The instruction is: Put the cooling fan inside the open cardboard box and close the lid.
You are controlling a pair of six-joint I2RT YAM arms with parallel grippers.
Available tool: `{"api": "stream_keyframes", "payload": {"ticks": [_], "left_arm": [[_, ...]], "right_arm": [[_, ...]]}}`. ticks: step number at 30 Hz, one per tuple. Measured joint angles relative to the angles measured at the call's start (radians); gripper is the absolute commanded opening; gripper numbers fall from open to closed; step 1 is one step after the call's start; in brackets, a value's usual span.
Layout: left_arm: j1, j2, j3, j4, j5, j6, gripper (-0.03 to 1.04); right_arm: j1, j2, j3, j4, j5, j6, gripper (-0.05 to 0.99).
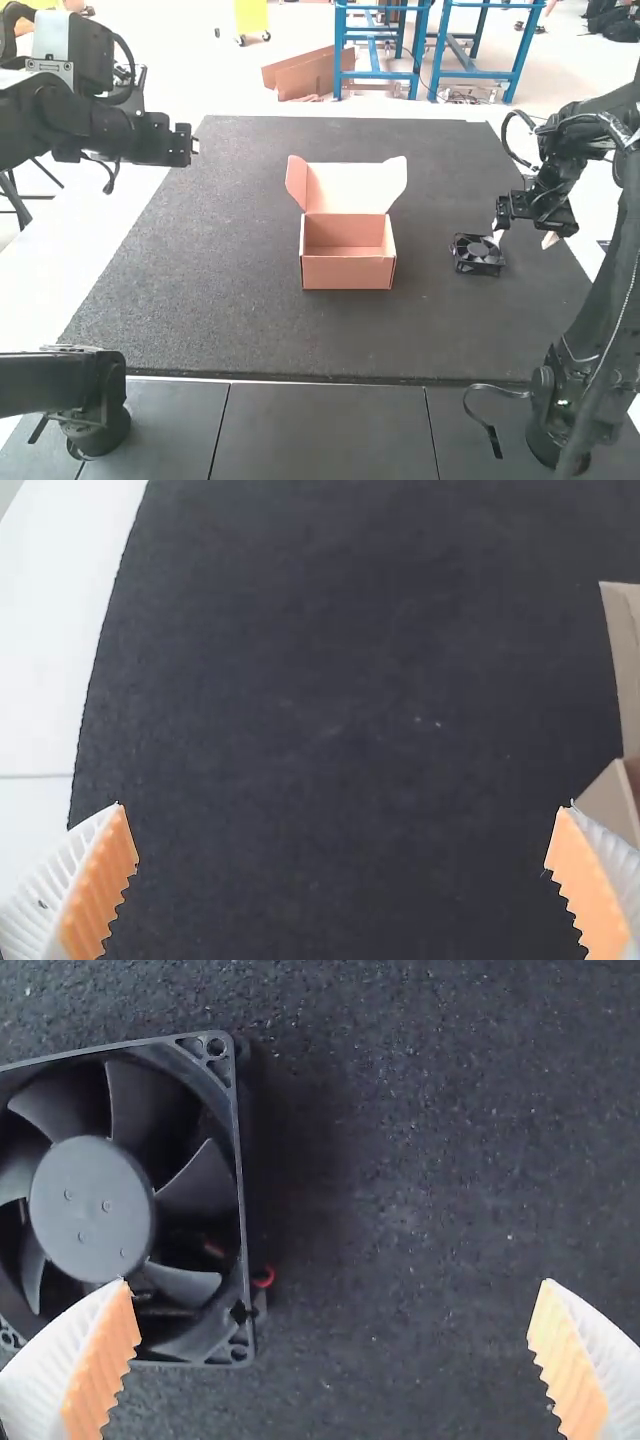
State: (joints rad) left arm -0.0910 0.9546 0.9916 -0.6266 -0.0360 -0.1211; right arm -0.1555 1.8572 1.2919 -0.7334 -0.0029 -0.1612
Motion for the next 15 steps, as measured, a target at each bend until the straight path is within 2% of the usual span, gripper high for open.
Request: {"api": "stream_keyframes", "payload": {"ticks": [15], "left_arm": [[0.0, 0.0, -0.018, -0.007, 0.0, 0.0, 0.97]], "right_arm": [[0.0, 0.055, 0.003, 0.064, 0.031, 0.0, 0.9]]}}
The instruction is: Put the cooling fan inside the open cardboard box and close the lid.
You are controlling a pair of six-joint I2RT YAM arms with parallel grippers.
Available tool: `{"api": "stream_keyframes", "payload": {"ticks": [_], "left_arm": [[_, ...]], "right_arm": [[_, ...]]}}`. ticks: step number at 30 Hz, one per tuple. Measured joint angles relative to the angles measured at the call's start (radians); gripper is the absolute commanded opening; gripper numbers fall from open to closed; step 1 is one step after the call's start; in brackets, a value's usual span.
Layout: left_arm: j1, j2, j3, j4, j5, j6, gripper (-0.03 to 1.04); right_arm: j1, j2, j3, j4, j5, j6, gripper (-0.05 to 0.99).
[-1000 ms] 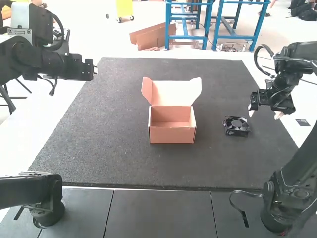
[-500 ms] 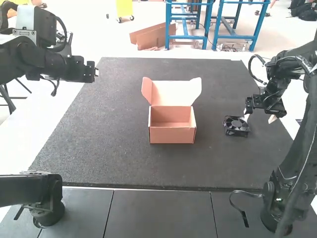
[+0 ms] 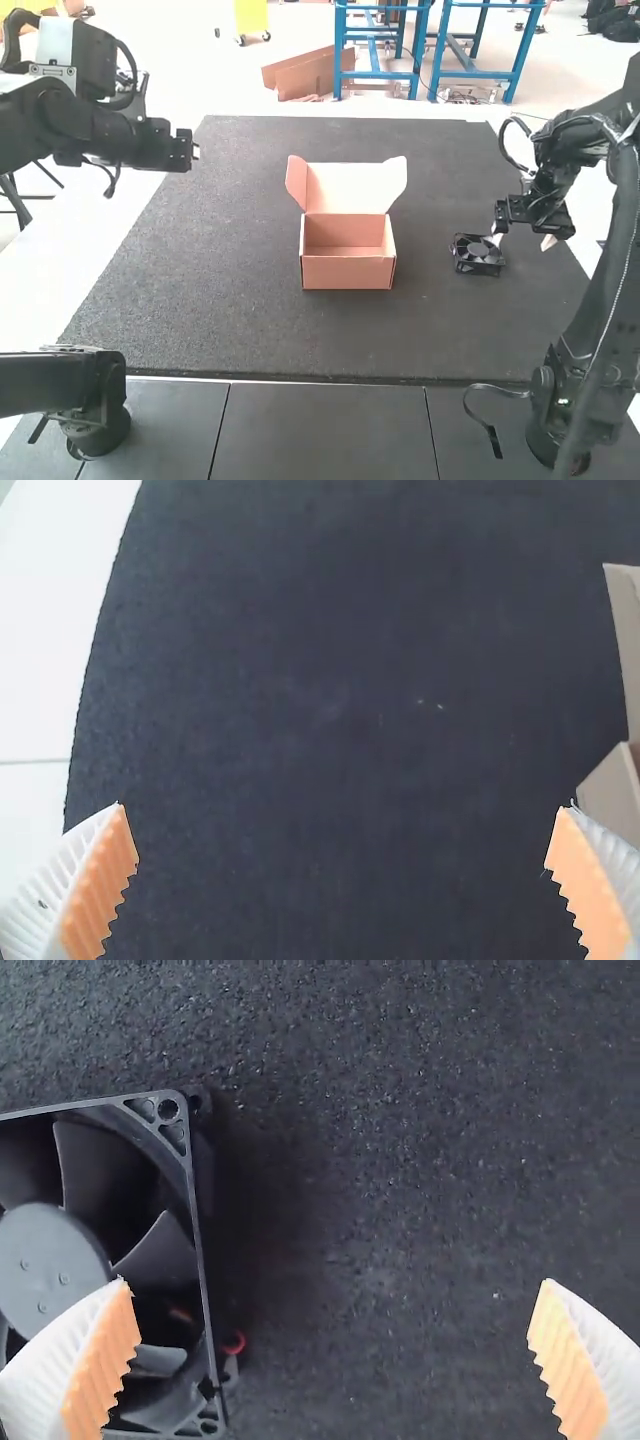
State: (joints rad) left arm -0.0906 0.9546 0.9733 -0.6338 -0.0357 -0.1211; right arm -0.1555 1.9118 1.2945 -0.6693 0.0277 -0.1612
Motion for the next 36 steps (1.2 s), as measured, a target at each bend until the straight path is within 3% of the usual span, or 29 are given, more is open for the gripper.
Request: {"api": "stream_keyframes", "payload": {"ticks": [13, 22, 25, 31, 36], "left_arm": [[0.0, 0.0, -0.003, -0.011, 0.0, 0.0, 0.97], [0.0, 0.0, -0.003, -0.018, 0.0, 0.0, 0.97], [0.0, 0.0, -0.003, -0.022, 0.0, 0.0, 0.97], [0.0, 0.0, -0.003, -0.027, 0.0, 0.0, 0.97], [0.0, 0.0, -0.003, -0.029, -0.001, 0.0, 0.97]], "right_arm": [[0.0, 0.045, 0.0, 0.022, 0.015, 0.0, 0.9], [0.0, 0.097, 0.014, 0.021, 0.014, 0.0, 0.78], [0.0, 0.097, 0.017, 0.017, 0.013, 0.0, 0.62], [0.001, 0.101, 0.017, 0.005, -0.039, 0.0, 0.09], [0.001, 0.101, 0.017, -0.007, -0.061, 0.003, -0.02]]}}
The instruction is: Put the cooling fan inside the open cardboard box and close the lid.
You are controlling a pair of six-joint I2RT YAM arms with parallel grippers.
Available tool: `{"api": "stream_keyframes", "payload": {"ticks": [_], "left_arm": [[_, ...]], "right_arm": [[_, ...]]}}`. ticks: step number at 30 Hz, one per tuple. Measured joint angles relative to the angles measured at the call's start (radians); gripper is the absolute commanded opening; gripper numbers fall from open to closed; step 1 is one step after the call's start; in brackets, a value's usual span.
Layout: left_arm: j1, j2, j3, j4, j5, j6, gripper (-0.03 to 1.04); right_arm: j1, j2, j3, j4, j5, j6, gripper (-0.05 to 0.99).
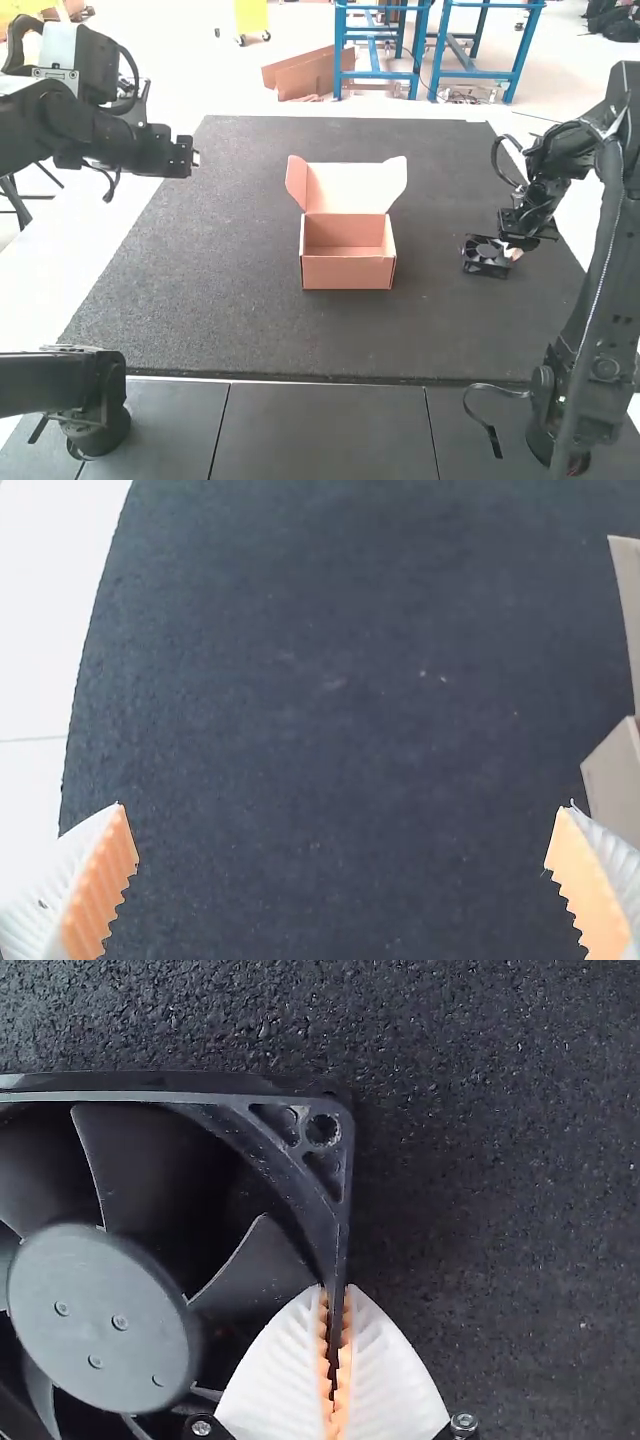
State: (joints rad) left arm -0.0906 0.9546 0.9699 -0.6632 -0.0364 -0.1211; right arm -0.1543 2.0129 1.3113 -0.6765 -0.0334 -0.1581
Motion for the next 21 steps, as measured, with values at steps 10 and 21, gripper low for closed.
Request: {"api": "stream_keyframes", "payload": {"ticks": [10, 21], "left_arm": [[0.0, 0.0, -0.002, 0.005, 0.0, 0.0, 0.97], [0.0, 0.0, -0.075, 0.041, 0.0, 0.005, 0.97]], "right_arm": [[0.0, -0.031, -0.02, -0.01, -0.025, 0.002, -0.02], [0.0, -0.463, -0.133, -0.061, -0.124, 0.055, -0.01]]}}
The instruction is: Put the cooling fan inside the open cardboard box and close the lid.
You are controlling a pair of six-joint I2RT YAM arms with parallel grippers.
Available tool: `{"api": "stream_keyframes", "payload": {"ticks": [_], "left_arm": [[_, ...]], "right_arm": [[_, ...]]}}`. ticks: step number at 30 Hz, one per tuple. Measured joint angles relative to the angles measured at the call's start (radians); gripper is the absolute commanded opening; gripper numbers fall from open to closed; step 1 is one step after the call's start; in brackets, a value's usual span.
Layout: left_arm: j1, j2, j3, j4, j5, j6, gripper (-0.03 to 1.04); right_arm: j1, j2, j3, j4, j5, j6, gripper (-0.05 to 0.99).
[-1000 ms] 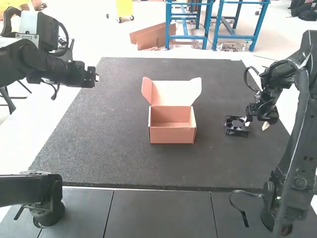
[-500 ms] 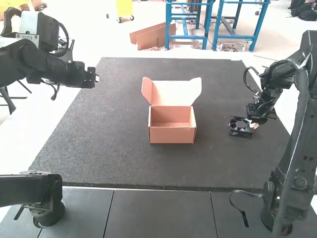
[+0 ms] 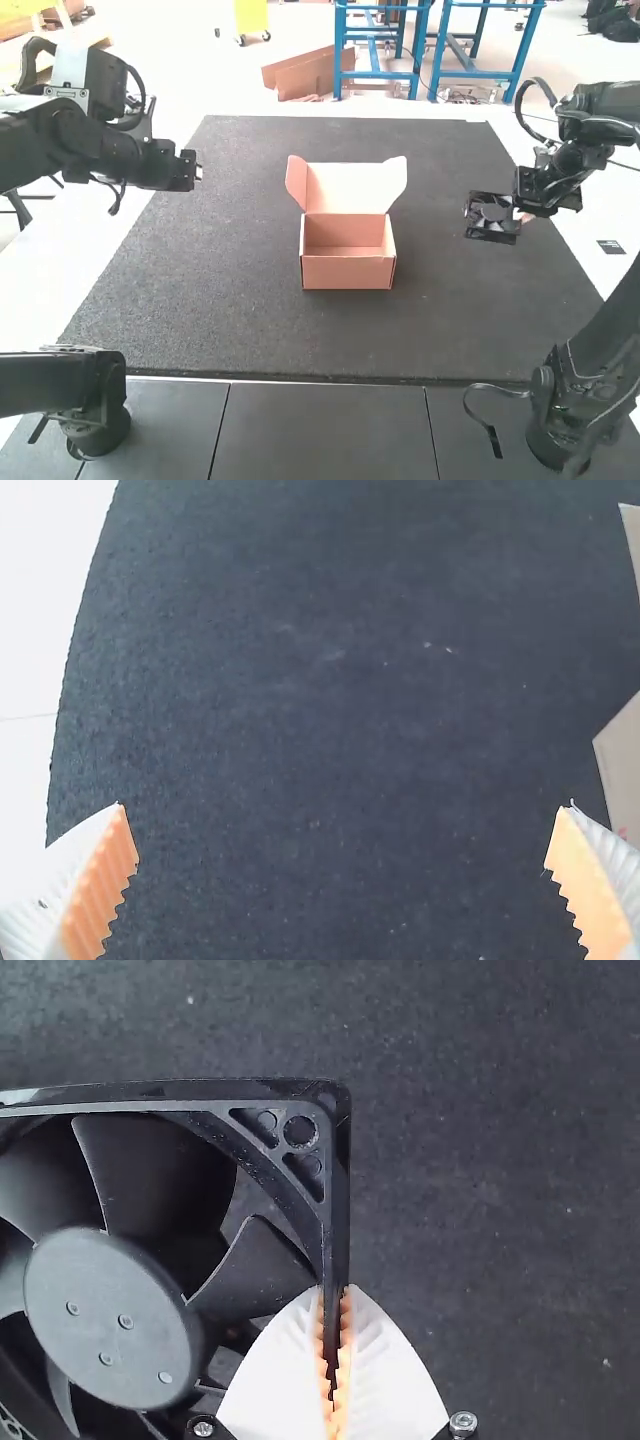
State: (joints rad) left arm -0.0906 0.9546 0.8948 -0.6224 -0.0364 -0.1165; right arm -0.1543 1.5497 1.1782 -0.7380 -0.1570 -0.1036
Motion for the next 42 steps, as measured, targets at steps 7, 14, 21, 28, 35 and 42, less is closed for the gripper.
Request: {"api": "stream_keyframes", "payload": {"ticks": [7, 14, 21, 28, 35, 42], "left_arm": [[0.0, -0.013, -0.055, 0.002, 0.0, 0.026, 0.97], [0.0, -0.09, -0.111, 0.017, -0.002, 0.048, 0.97], [0.0, -0.123, -0.133, 0.003, -0.009, 0.053, 0.97], [0.0, -0.158, -0.133, -0.016, -0.012, 0.056, 0.97], [0.0, -0.191, -0.133, -0.04, -0.013, 0.057, 0.97], [0.0, -0.217, -0.133, -0.061, -0.016, 0.06, 0.97]], "right_arm": [[0.037, -0.218, -0.012, -0.087, -0.082, 0.1, -0.02], [0.199, -0.366, 0.029, -0.157, -0.123, 0.17, -0.02], [0.371, -0.414, 0.072, -0.183, -0.138, 0.248, -0.02], [0.529, -0.372, 0.1, -0.219, -0.143, 0.314, -0.02], [0.61, -0.271, 0.151, -0.233, -0.132, 0.351, -0.02], [0.683, -0.15, 0.182, -0.237, -0.112, 0.364, -0.02]]}}
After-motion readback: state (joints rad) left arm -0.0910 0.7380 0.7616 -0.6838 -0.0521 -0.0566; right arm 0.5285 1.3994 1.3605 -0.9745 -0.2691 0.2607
